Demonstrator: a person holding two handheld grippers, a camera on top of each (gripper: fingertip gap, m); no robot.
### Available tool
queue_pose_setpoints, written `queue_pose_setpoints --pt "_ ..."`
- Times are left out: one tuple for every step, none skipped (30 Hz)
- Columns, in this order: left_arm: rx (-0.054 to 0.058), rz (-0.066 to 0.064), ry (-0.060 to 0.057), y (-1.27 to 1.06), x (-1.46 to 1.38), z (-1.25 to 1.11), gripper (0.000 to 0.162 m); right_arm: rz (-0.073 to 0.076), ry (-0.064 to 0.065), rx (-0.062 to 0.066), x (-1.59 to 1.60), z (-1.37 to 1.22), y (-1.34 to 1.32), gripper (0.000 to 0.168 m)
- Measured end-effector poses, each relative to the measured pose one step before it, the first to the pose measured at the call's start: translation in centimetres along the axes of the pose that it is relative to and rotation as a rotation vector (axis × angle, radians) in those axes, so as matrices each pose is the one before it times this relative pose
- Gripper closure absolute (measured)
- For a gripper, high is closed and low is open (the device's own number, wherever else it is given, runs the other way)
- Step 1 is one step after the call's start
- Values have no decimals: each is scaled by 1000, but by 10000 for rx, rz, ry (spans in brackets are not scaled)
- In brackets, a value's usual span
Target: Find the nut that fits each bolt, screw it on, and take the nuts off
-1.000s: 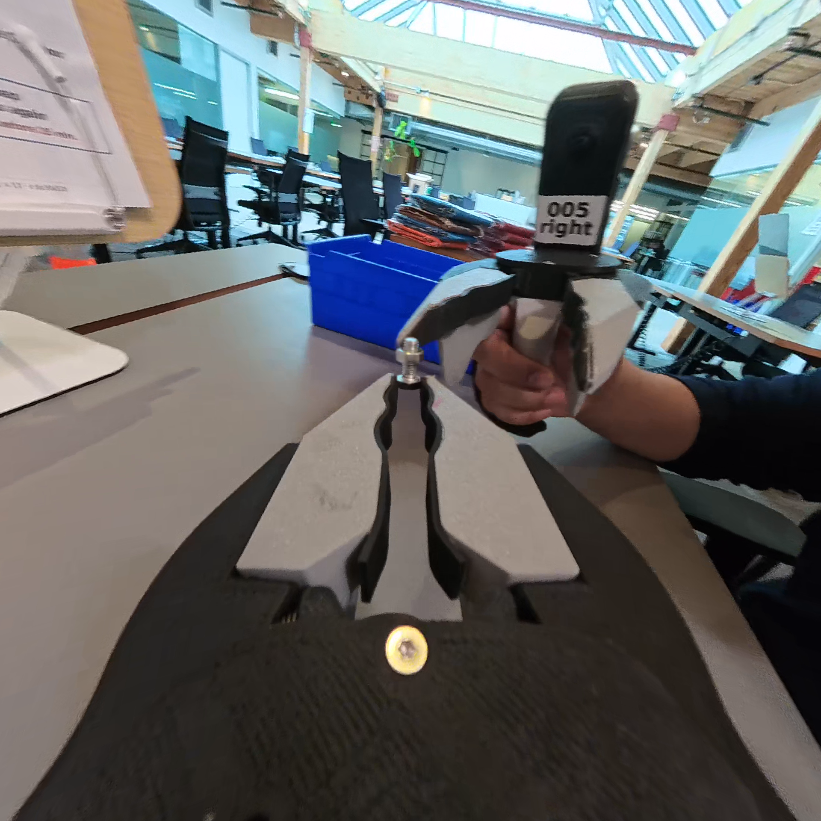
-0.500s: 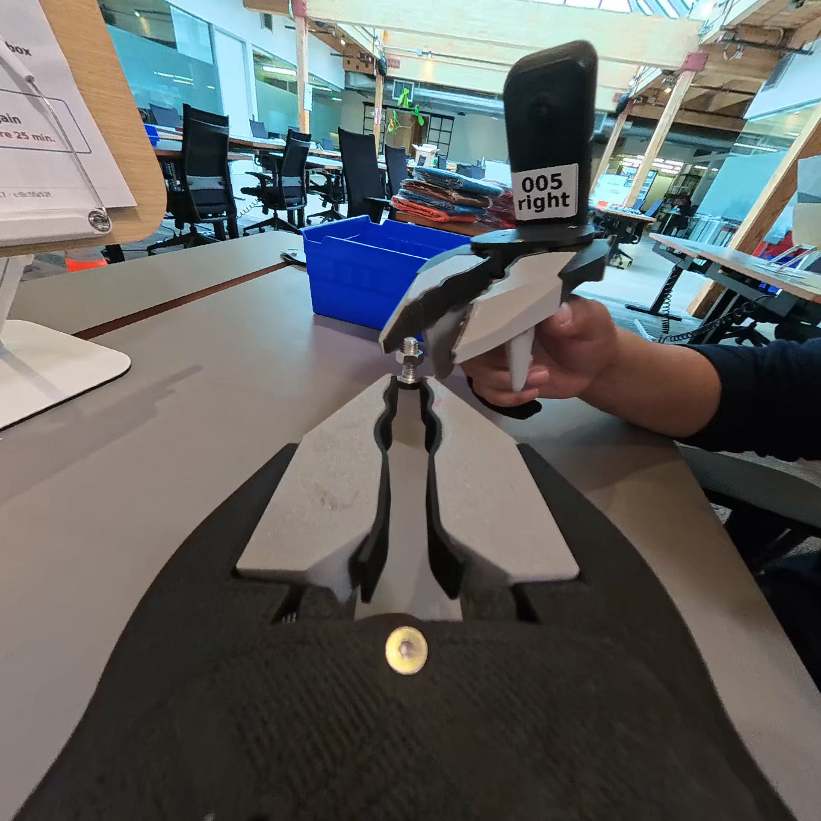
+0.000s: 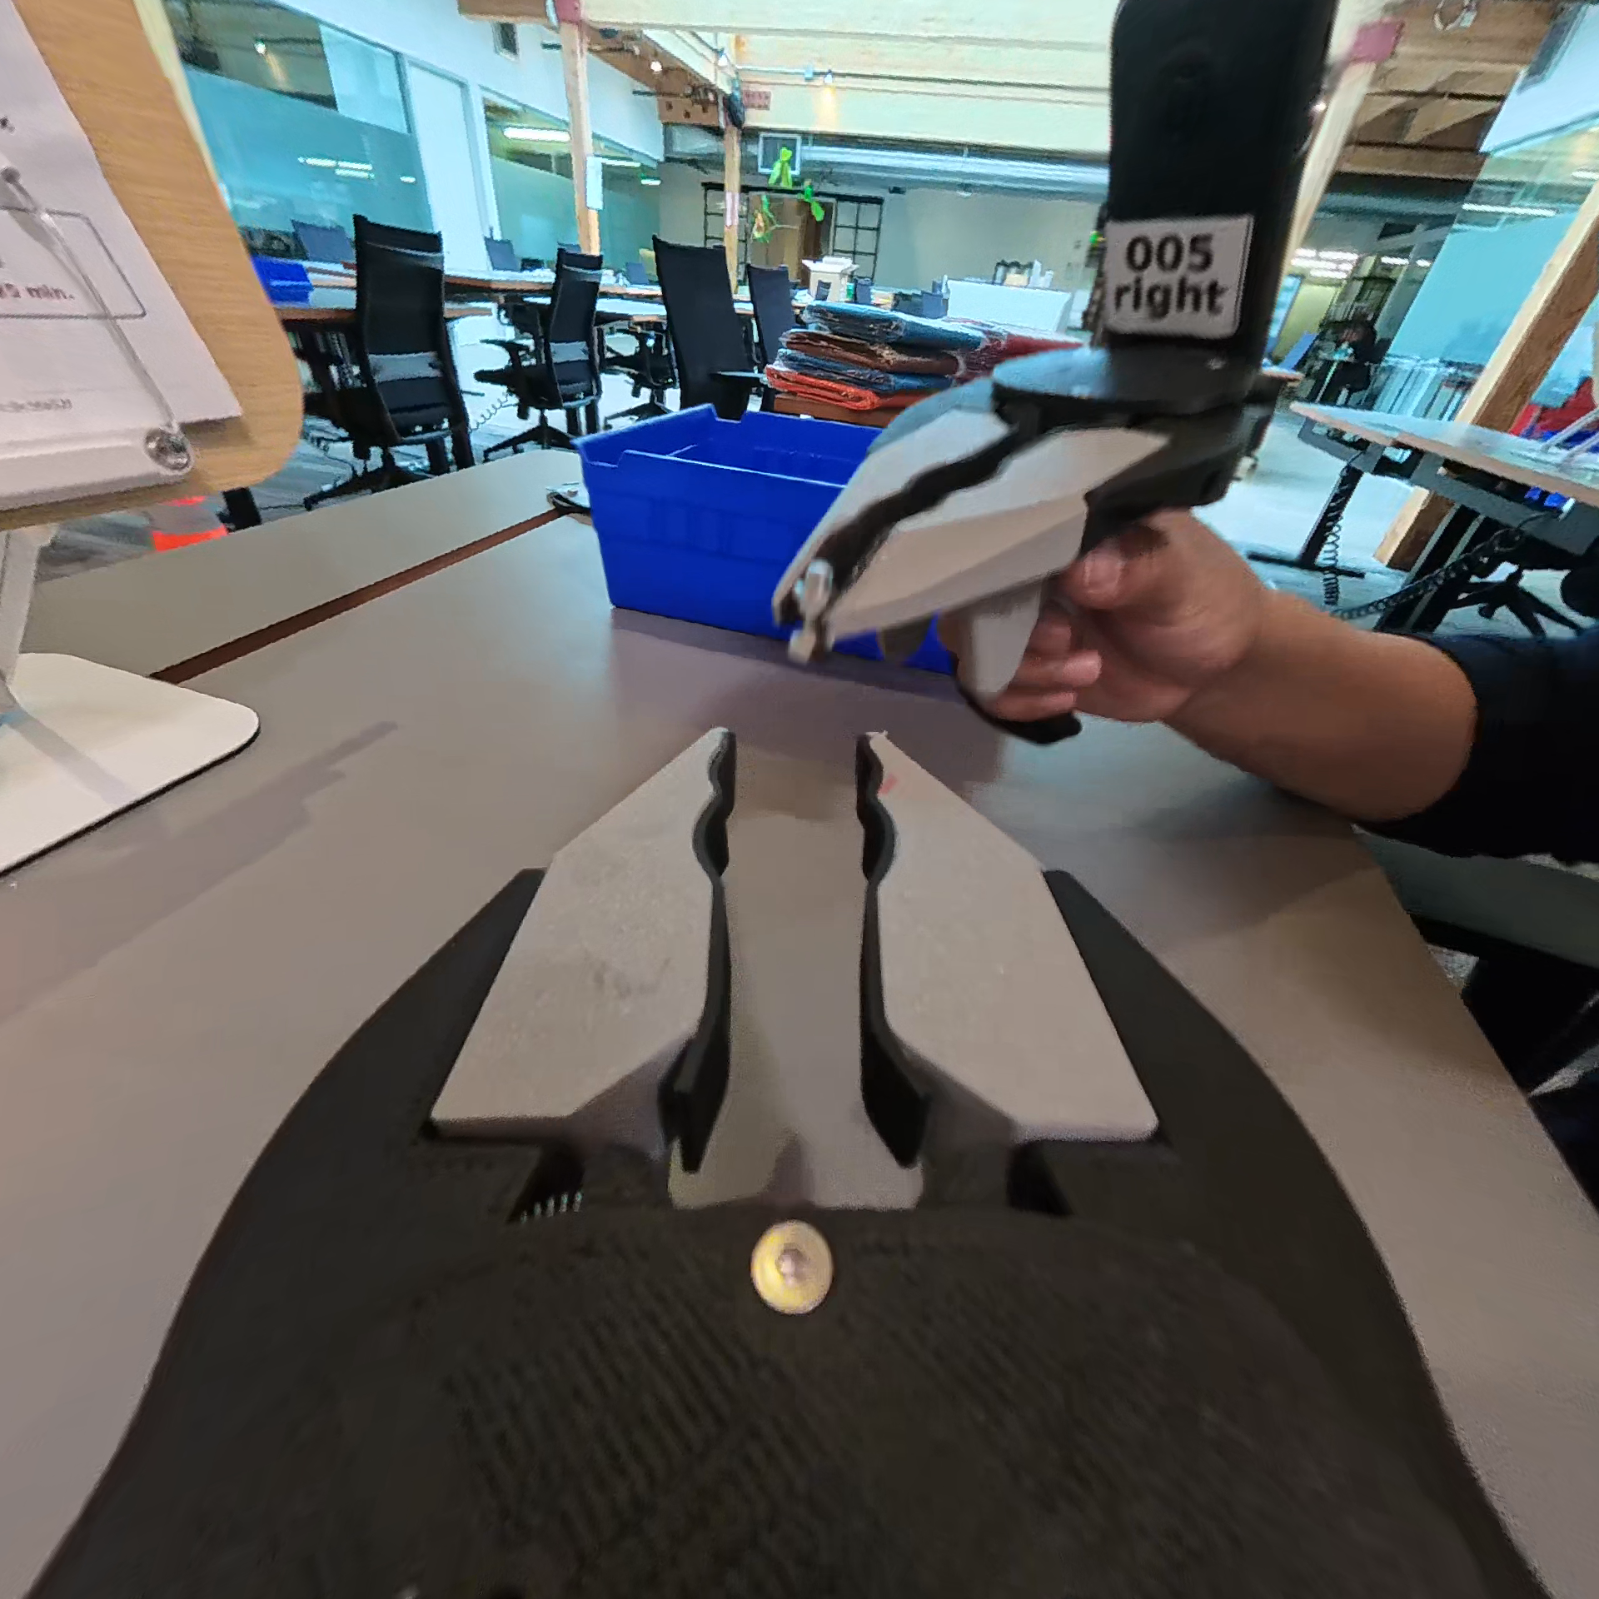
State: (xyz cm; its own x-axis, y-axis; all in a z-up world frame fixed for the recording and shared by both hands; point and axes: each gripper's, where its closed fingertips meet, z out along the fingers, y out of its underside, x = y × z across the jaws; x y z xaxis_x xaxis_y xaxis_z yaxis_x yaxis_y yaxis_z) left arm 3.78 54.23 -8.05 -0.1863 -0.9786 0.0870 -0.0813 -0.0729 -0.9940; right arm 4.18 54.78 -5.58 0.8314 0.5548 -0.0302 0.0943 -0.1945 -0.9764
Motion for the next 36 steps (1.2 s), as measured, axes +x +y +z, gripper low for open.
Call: queue_pose_setpoints --pt "-4 153 33 99 128 41 136 -26 343 100 352 -1483 -607 161" --pt "-119 90 -69 274 -63 55 136 1 252 264 232 -1966 -1024 162" --pt "-198 44 -112 359 -154 86 136 -139 372 314 482 -2329 -1202 162" --pt "-189 31 -84 314 -119 77 136 -262 726 148 1253 -2538 -1015 162" --pt "-85 27 -51 117 -68 46 136 -267 1007 -86 2115 -2601 -631 162" --pt "-8 6 -36 6 -41 37 136 -161 1152 -288 2848 -2474 -98 161" --pt "-38 -35 -13 61 -17 53 136 -3 1054 -588 3247 -2047 763 161" --pt "-105 -54 17 191 13 98 136 125 813 -866 3297 -1422 1715 161" --pt "-104 -21 43 216 68 140 134 257 699 -962 3305 -696 2478 161" --pt "-98 17 13 162 54 117 132 405 607 -987 3165 40 2913 161" --pt "-71 45 -60 72 -36 82 131 364 576 -974 2896 678 2948 161" --pt "-36 66 -50 46 15 36 131 217 474 -908 2272 1066 2638 161" --pt "-17 78 -52 26 20 12 131 89 258 -678 1392 1141 1928 160" --pt "-14 61 -65 23 16 3 130 -38 6 -357 585 1021 1066 160" --pt "-25 19 -35 35 67 2 128 -47 -49 -201 286 789 552 156" --pt "-31 -32 7 35 95 37 122 36 13 -126 329 527 206 152" --pt "-55 -98 -71 81 -13 56 113 72 24 74 282 226 -185 151" --pt "-66 -125 -183 105 -136 -52 106 114 -47 189 59 -72 -399 149" --pt "9 -111 -215 40 -86 -217 105 139 -151 247 -252 -319 -459 147" --pt "81 -178 -229 -67 -10 -422 105 120 -203 345 -513 -584 -514 142" --pt "75 -266 -259 -116 67 -641 103 47 -209 460 -721 -750 -532 140" --pt "39 -290 -281 -89 178 -855 101 -20 -280 494 -1007 -856 -436 137" --pt "23 -193 -268 -8 315 -1081 100 -62 -433 502 -1376 -870 -346 132" --pt "34 -31 -273 38 409 -1270 99 -58 -552 530 -1663 -848 -320 127" --pt "-40 49 -357 139 318 -1435 99 -50 -605 463 -1826 -746 -195 122" --pt "-148 46 -422 294 228 -1589 99 -91 -615 308 -1869 -666 -11 117" --pt "-297 -63 -455 531 146 -1753 99 -85 -461 228 -1688 -561 102 114" --pt "-359 -54 -587 746 -137 -1918 99 -65 -281 191 -1511 -497 168 112" --pt "-238 101 -747 767 -496 -2013 100 -232 -177 167 -1457 -447 187 112" --pt "-164 159 -817 745 -814 -1991 101 -381 -5 111 -1244 -393 250 113" --pt "-178 137 -843 705 -1167 -1848 101 -415 174 77 -894 -303 273 112" --pt "-179 66 -849 579 -1492 -1557 100 -330 261 40 -616 -182 291 111" --pt "-165 -30 -746 380 -1643 -1156 98 -185 157 24 -581 -42 228 109" --pt "-174 -114 -508 198 -1537 -641 96 -67 -10 2 -663 145 184 109" --pt "-254 -198 -351 148 -1434 -61 89 -30 -135 -65 -691 362 189 108" --pt "-307 -196 -288 123 -1343 475 74 -82 -123 -92 -532 517 149 107"
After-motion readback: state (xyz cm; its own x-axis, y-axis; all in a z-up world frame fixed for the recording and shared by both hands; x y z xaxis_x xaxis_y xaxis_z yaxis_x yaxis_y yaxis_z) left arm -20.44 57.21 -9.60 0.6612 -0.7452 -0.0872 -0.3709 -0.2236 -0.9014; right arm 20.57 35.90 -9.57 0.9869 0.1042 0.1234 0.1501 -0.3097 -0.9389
